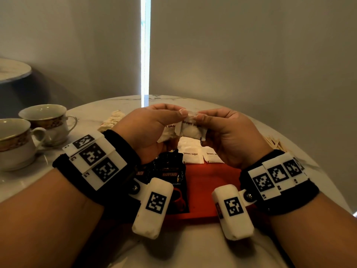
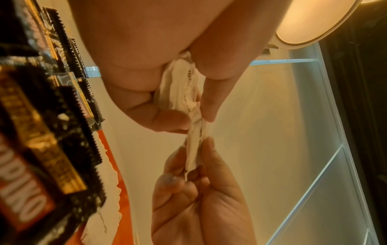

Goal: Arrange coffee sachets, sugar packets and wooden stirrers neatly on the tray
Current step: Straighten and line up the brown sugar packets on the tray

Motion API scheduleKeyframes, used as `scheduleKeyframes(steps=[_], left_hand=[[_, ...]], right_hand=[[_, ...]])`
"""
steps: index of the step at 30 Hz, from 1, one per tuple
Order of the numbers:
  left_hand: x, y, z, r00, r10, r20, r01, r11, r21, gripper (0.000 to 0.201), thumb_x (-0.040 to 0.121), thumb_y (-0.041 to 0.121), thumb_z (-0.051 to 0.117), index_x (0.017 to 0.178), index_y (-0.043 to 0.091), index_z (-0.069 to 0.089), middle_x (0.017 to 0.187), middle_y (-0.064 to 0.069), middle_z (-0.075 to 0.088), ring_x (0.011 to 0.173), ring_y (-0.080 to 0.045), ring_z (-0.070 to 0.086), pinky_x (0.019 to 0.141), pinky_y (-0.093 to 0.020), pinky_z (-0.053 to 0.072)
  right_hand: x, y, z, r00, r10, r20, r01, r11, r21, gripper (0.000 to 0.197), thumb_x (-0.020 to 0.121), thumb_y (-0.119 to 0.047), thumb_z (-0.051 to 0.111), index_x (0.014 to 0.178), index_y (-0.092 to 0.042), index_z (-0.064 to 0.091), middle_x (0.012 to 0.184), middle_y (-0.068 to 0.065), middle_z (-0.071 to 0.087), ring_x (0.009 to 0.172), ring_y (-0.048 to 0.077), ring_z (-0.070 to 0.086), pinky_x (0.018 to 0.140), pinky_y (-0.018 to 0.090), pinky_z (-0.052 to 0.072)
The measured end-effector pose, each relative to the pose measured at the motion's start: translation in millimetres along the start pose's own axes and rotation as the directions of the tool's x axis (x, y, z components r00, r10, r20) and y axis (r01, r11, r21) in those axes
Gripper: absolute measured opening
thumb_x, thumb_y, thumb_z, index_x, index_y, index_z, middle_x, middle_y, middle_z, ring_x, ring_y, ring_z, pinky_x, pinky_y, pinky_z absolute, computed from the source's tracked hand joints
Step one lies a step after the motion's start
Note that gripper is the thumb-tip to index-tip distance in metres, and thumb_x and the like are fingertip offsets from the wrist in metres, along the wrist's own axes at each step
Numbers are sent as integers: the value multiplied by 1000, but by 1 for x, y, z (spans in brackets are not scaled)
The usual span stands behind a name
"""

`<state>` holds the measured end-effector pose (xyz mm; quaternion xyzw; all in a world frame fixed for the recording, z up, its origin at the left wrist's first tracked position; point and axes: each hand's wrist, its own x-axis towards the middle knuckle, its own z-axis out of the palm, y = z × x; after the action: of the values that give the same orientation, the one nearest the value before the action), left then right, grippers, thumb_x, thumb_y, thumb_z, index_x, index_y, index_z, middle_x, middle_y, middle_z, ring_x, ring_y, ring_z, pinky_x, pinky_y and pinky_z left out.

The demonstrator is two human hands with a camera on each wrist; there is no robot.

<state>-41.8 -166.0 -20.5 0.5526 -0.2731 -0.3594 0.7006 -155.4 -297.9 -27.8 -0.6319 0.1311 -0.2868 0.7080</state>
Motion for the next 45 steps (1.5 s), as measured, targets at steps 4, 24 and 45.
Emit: scheduleKeyframes(steps=[4, 24, 45], left_hand=[[2, 1, -1, 999, 22, -34, -24, 998, -56, 5, 92, 15, 67, 87, 13, 66, 77, -7, 70, 56, -16, 64, 48, -24, 49], [2, 1, -1, 995, 0, -96, -12, 993, -116, 6, 92, 11, 66, 87, 12, 68, 82, -7, 67, 63, -18, 65, 49, -24, 49], [-1, 6, -2, 994, -24, -108, 7, 988, -154, 11, 97, 12, 58, 94, 12, 68, 88, -6, 64, 68, -18, 63, 47, -22, 49]], right_hand=[[2, -1, -5, 1000, 16, -15, -16, 1000, 17, 23, 71, -13, 72, 90, -2, 69, 80, 15, 73, 63, 21, 65, 47, 24, 48], [12, 6, -19, 996, 70, -56, -75, 993, -90, 4, 88, -4, 67, 89, -7, 70, 64, 5, 64, 46, 11, 46, 42, 21, 27], [15, 16, -36, 871, 492, -17, -435, 752, -496, 19, 91, -6, 67, 110, -3, 71, 60, 3, 62, 46, 9, 51, 44, 24, 37]])
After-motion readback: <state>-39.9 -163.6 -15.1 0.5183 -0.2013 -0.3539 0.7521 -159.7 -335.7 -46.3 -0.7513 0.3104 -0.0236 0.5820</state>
